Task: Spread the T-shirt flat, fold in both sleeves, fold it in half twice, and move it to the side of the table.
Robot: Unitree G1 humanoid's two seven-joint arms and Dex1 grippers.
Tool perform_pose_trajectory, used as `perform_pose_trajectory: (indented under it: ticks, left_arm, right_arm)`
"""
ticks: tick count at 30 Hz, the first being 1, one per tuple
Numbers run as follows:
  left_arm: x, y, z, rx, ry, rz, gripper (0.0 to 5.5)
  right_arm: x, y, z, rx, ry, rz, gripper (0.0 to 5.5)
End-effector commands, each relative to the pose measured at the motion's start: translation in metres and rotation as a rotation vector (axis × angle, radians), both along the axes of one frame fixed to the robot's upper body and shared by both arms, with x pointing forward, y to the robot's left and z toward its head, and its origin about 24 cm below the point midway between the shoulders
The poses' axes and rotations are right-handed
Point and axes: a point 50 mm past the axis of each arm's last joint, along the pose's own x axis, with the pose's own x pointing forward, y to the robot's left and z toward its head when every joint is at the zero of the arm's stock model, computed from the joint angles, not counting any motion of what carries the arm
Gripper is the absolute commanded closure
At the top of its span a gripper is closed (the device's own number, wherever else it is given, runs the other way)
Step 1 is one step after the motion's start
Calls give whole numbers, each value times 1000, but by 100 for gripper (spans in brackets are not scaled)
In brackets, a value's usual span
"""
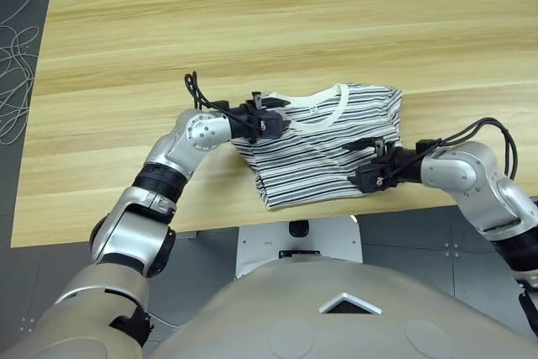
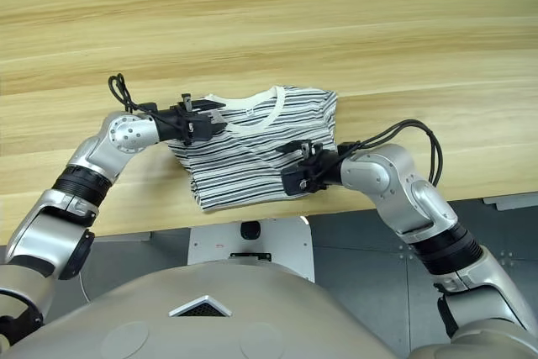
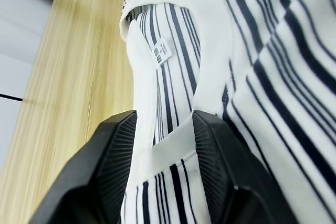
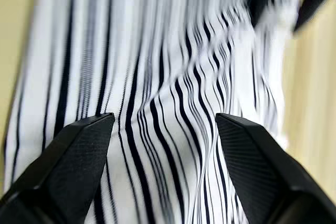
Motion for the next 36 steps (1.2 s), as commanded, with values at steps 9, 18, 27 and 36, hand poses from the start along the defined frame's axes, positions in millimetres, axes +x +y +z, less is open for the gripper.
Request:
perform_pose_trajectory:
  ticks: [9,18,27,36]
  left_arm:
    - [-40,0,-22,74,180,63,351]
    - [-31,-16,-23,8,134,162,351]
    - [-23,-10,-12,-44,75,285,351]
    - [-26,0,14,-97,10,346,351]
  right_arm:
    - [71,10,-55,-201,-63,-127,193]
    - [90,33,-63,-150,-124,-81,193]
    - [78,5,6,-32,-250,-106,193]
    - [77,-8,49,53,-426,-194,193]
